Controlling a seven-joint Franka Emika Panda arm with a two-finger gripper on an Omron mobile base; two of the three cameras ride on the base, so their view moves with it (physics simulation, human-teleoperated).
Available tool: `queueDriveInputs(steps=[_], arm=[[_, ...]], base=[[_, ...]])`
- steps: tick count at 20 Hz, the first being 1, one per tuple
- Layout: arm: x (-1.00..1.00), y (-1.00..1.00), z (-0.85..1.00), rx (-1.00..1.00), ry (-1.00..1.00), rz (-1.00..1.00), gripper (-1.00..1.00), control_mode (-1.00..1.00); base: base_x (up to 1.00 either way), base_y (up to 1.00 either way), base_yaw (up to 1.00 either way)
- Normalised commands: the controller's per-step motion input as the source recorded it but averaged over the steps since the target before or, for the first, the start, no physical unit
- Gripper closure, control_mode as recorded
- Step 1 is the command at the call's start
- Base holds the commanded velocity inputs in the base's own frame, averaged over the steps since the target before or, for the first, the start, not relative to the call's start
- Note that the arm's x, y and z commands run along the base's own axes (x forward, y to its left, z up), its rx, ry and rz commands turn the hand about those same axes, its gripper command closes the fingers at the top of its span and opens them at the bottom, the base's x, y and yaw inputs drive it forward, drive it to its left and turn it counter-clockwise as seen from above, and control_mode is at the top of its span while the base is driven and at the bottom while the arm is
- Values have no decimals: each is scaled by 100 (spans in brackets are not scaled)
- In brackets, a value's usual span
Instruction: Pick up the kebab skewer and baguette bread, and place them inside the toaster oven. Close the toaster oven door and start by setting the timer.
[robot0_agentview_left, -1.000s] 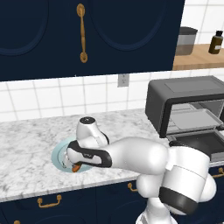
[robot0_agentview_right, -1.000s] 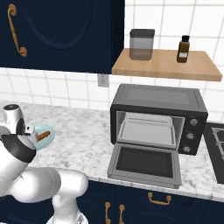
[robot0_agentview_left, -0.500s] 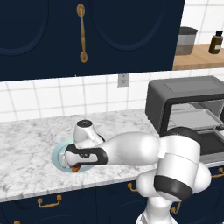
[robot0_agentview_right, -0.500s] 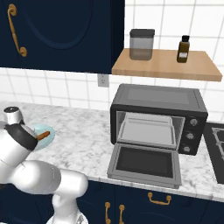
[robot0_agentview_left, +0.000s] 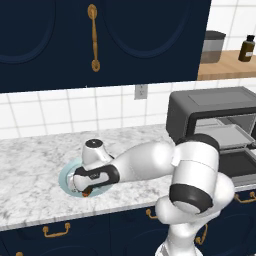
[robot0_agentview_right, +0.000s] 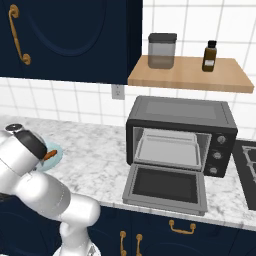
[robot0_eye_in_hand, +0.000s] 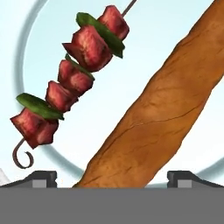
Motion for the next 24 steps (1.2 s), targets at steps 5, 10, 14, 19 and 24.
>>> queueDriveInputs(steps=[5, 10, 14, 19, 24], arm=[[7, 2, -10, 0, 1, -6, 100, -100], [1, 1, -12, 0, 4, -5, 100, -100], [-6, -28, 4, 0, 1, -1, 100, -100], [-43, -69, 89, 0, 0, 5, 100, -100], [-39, -96, 100, 1, 0, 4, 100, -100]], base=[[0, 0, 0], [0, 0, 0], [0, 0, 0], [0, 0, 0], [0, 0, 0]])
